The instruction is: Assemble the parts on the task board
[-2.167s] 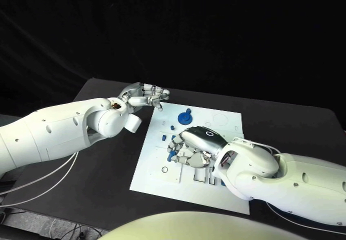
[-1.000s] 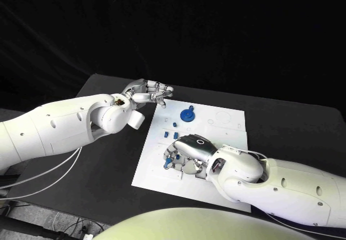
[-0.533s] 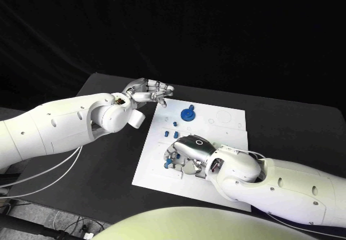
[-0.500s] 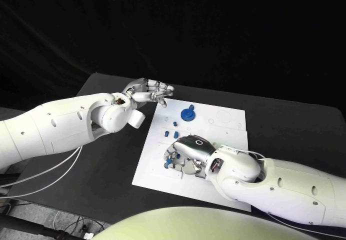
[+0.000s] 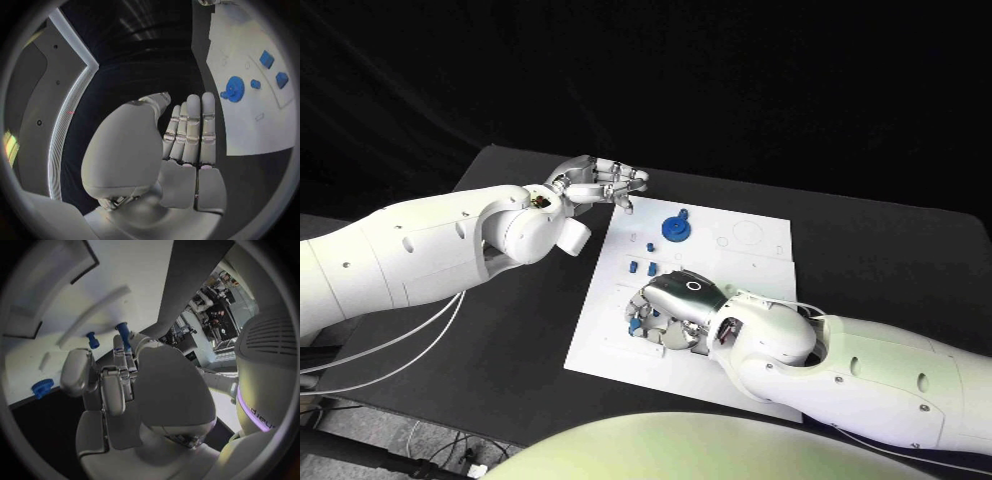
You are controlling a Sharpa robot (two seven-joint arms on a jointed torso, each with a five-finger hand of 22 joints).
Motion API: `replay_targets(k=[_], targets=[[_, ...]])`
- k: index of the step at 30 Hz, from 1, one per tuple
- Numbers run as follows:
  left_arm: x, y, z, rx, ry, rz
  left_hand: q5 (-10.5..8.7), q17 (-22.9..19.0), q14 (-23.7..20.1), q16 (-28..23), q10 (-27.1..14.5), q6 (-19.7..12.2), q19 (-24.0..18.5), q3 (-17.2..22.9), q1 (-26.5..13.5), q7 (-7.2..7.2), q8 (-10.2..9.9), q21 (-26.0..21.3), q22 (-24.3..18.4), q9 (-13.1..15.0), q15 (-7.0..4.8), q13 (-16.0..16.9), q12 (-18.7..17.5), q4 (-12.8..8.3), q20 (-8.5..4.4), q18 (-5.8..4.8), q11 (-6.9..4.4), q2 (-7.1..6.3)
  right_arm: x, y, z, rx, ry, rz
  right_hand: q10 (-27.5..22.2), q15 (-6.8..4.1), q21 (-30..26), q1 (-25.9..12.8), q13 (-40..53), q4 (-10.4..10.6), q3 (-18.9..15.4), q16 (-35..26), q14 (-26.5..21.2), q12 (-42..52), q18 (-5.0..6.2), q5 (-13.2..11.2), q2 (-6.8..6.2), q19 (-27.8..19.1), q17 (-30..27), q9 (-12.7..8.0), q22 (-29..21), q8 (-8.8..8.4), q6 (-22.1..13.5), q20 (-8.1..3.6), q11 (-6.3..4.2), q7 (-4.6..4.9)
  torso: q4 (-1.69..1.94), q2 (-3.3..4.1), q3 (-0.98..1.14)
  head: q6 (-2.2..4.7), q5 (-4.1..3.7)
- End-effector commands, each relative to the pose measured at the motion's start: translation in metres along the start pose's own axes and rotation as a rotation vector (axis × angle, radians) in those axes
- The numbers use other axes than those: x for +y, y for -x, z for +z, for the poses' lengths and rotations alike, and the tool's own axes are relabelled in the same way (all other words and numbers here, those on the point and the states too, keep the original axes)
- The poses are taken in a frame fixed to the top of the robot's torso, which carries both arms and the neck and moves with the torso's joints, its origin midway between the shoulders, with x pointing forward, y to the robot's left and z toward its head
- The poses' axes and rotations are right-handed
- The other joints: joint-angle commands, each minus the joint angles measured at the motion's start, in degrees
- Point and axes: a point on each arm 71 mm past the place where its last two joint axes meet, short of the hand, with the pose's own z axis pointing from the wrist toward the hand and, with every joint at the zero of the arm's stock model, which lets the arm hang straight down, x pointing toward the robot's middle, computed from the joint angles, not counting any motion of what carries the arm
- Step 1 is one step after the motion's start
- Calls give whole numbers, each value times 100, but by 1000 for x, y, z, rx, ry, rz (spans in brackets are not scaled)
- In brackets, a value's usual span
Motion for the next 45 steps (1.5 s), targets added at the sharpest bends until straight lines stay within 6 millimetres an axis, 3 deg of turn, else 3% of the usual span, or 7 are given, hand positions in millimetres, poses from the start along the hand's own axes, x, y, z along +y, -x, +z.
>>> replay_targets(k=[1,9,20,28,45], targets=[[-1,-2,1,18,-6,-6,-11,-5,5,-26,-29,-39,52,3,-37,1,-24,-21,-9,7,37,-7,31,-25,3,79,9,37,0,-7,0,49,-7,-28,5,-26,-44,-96,8,1,47,29,333,-37,-38,-5,-26,20,175,1,578,15,-4,3,6,31,1,-2,-3,9,-3],[-1,-2,1,18,-5,-6,-11,-5,5,-26,-29,-39,52,3,-37,1,-24,-21,-9,7,37,-7,31,-25,3,79,9,37,0,-8,0,63,-17,-47,-126,19,-100,-269,3,-3,117,34,331,-46,-33,-25,-193,3,181,-16,574,-52,-156,36,64,101,1,-4,-5,12,-10],[-1,-2,1,18,-4,-6,-11,-5,5,-26,-29,-39,52,3,-37,1,-24,-21,-9,7,37,-7,31,-25,3,79,9,37,-1,-8,-1,55,-25,-59,-195,43,-138,-323,5,-20,148,33,328,-44,-28,-27,-250,-8,171,-32,568,-99,-236,56,92,134,0,0,1,11,-10],[-1,-2,0,19,-3,-6,-11,-5,5,-26,-29,-39,52,3,-37,1,-24,-21,-9,7,37,-7,31,-25,3,79,9,37,0,-6,-1,35,-21,-58,-436,67,-213,-509,9,-60,84,37,322,-19,-13,83,-448,-29,175,-103,559,-297,-564,87,112,121,-6,0,1,6,-4],[0,-1,0,19,1,-6,-12,-4,4,-31,-31,-38,59,-1,-41,0,-25,-33,-16,10,36,-8,40,-27,2,79,9,39,0,6,-12,-95,5,-20,-645,45,-360,-722,46,-81,-269,17,305,92,9,-79,-545,-61,119,-158,528,-487,-938,73,87,123,-9,-5,-1,20,-30]])
